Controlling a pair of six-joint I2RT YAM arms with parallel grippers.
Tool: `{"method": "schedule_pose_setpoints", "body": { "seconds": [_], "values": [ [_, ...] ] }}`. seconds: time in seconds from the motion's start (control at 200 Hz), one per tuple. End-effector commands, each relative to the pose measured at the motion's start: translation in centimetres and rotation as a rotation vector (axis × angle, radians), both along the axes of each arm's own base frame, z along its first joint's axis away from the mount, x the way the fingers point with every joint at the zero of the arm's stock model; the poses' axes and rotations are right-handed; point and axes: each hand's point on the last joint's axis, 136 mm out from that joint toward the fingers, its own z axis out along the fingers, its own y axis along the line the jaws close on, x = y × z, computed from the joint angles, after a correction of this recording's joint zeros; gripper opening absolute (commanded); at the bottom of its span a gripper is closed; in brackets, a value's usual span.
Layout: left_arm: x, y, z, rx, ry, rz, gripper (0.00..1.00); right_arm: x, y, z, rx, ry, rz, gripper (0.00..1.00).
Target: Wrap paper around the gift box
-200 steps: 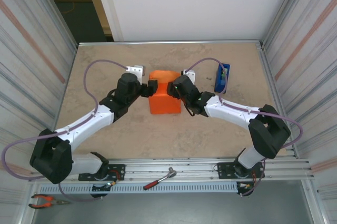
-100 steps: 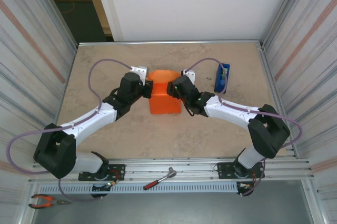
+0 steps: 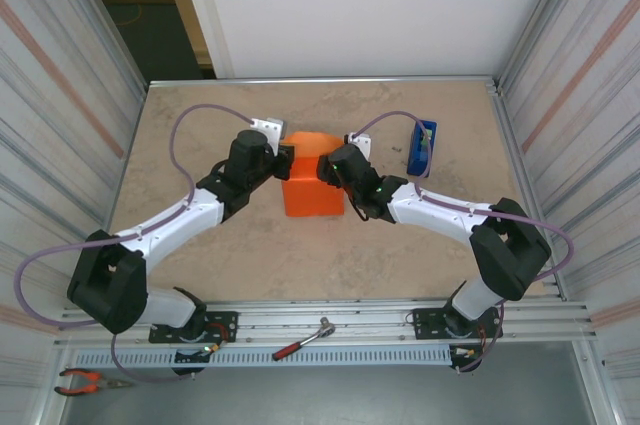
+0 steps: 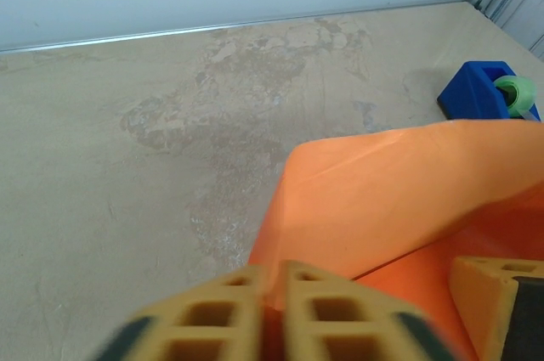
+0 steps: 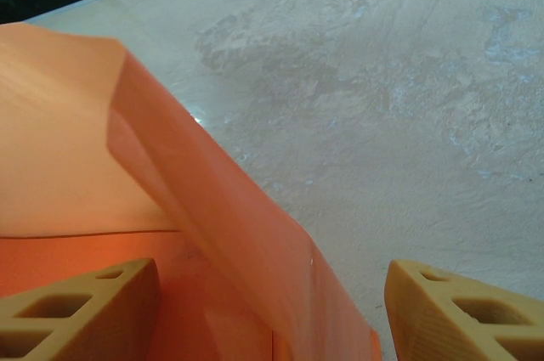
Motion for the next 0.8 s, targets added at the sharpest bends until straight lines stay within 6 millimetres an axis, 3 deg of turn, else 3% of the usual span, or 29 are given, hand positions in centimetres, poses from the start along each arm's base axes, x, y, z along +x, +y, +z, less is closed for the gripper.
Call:
{"method": "schedule_pose_setpoints", "body": {
  "seconds": [0.0,0.035,0.08,0.11,0.14,0.175,0.205,0.281,0.301,0.351,0.376,0.416,0.431,0.441,0.446,0.461,0.486,0.561,0.601,0.631,0.651,0.691,0.742,0.792],
  "values": [
    [0.5,-0.4,1.6,-0.019,-0.030,-0.013,0.00,-2.5,-0.8,-5.5,-0.115,0.152,0.037,0.69],
    [0.6,-0.4,1.7,-0.020,-0.029,-0.010,0.03,-2.5,-0.9,-5.6,-0.117,0.153,0.035,0.69],
    [0.6,-0.3,1.8,-0.020,-0.026,-0.005,0.42,-2.5,-0.9,-5.6,-0.117,0.153,0.033,0.69],
    [0.7,-0.2,1.7,-0.019,-0.023,0.004,0.51,-2.5,-0.9,-5.7,-0.119,0.153,0.035,0.69],
    [0.7,-0.1,1.8,-0.014,-0.026,0.006,0.43,-2.5,-0.9,-5.7,-0.119,0.153,0.036,0.69],
    [0.7,-0.2,1.8,-0.007,-0.029,-0.001,0.17,-2.5,-0.9,-5.7,-0.122,0.153,0.038,0.69],
    [0.6,-0.3,1.8,-0.002,-0.029,-0.008,0.01,-2.5,-0.9,-5.6,-0.122,0.152,0.039,0.69],
    [0.5,-0.2,1.9,0.002,-0.029,-0.010,0.00,-2.6,-1.1,-5.8,-0.125,0.155,0.040,0.69],
    [0.5,-0.1,1.9,0.001,-0.031,-0.008,0.10,-2.6,-1.1,-5.8,-0.124,0.154,0.039,0.69],
    [0.5,0.2,1.8,-0.005,-0.029,0.014,0.52,-2.6,-1.1,-6.0,-0.128,0.158,0.039,0.69],
    [0.4,0.5,1.7,-0.008,-0.025,0.027,0.58,-2.7,-1.0,-6.0,-0.128,0.159,0.041,0.69],
    [0.4,0.6,1.5,-0.010,-0.022,0.035,0.49,-2.7,-1.0,-6.1,-0.128,0.159,0.041,0.68],
    [0.3,0.6,1.4,-0.008,-0.019,0.034,0.40,-2.7,-1.0,-6.2,-0.130,0.160,0.041,0.68],
    [0.3,0.6,1.3,-0.009,-0.018,0.032,0.29,-2.7,-1.0,-6.2,-0.131,0.161,0.041,0.68],
    [0.3,0.6,1.3,-0.008,-0.018,0.031,0.29,-2.7,-1.0,-6.3,-0.131,0.161,0.041,0.68],
    [0.2,0.6,1.2,-0.007,-0.016,0.029,0.14,-2.6,-1.0,-6.2,-0.131,0.160,0.040,0.68],
    [0.1,0.6,1.0,-0.005,-0.009,0.028,0.00,-2.6,-1.0,-6.2,-0.131,0.158,0.039,0.68],
    [-0.1,0.6,0.7,-0.008,0.004,0.025,0.00,-2.6,-1.0,-6.3,-0.130,0.160,0.040,0.68],
    [-0.3,0.6,0.6,-0.012,0.010,0.022,0.20,-2.6,-1.0,-6.4,-0.130,0.161,0.041,0.68],
    [-0.3,0.8,0.5,-0.014,0.015,0.032,0.44,-2.6,-0.9,-6.4,-0.131,0.161,0.042,0.68],
    [-0.4,0.8,0.4,-0.014,0.018,0.036,0.48,-2.6,-1.0,-6.4,-0.130,0.161,0.041,0.68],
    [-0.5,0.9,0.3,-0.009,0.022,0.038,0.38,-2.6,-0.9,-6.4,-0.132,0.162,0.043,0.68],
    [-0.6,0.8,0.2,-0.007,0.025,0.035,0.01,-2.6,-0.9,-6.4,-0.132,0.162,0.045,0.68],
    [-0.6,0.7,0.1,-0.008,0.029,0.030,0.00,-2.7,-1.0,-6.4,-0.130,0.163,0.044,0.68]
  ]
}}
